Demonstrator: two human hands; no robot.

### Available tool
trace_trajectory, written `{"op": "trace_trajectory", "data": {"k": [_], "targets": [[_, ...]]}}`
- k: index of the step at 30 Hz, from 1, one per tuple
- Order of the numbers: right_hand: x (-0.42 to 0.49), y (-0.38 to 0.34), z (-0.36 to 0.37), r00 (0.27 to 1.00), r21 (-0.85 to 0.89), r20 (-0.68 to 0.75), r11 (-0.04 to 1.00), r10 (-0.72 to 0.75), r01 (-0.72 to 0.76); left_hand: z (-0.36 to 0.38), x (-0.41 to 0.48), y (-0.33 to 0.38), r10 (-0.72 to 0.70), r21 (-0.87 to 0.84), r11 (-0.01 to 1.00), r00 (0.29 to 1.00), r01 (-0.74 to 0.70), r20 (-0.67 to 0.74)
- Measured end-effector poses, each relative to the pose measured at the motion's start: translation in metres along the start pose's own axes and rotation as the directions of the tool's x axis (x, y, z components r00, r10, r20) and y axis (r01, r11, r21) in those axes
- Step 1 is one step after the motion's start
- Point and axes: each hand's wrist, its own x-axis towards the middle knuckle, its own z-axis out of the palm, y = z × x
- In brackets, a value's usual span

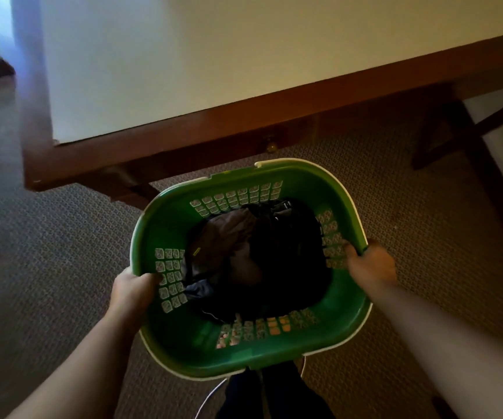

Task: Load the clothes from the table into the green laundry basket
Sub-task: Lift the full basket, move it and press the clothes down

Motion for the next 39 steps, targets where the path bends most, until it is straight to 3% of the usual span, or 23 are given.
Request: {"op": "trace_trajectory", "data": {"k": [9,15,22,27,39], "targets": [[-0.078,0.022,-0.082,0.999,-0.061,-0.039,0.998,-0.036,0.034,-0.062,-0.102,-0.018,0.098,0.018,0.995,0.994,-0.097,-0.057],[-0.142,0.028,-0.109,0.995,-0.079,0.022,0.992,-0.1,0.102,-0.108,-0.167,-0.066,0.124,0.134,0.984,0.99,-0.114,-0.067],[-0.177,-0.014,-0.096,0.973,-0.178,0.062,0.957,-0.223,0.23,-0.154,-0.2,-0.102,0.019,0.192,0.981,0.99,0.009,-0.143],[-0.21,-0.026,-0.075,0.96,-0.151,0.101,0.95,-0.261,0.274,-0.185,-0.202,-0.138,0.044,0.144,0.989,0.987,-0.021,-0.155],[-0.338,-0.047,-0.02,0.955,-0.059,0.048,0.954,-0.292,0.295,-0.299,-0.18,-0.203,0.164,0.13,0.982,0.964,-0.14,-0.207]]}}
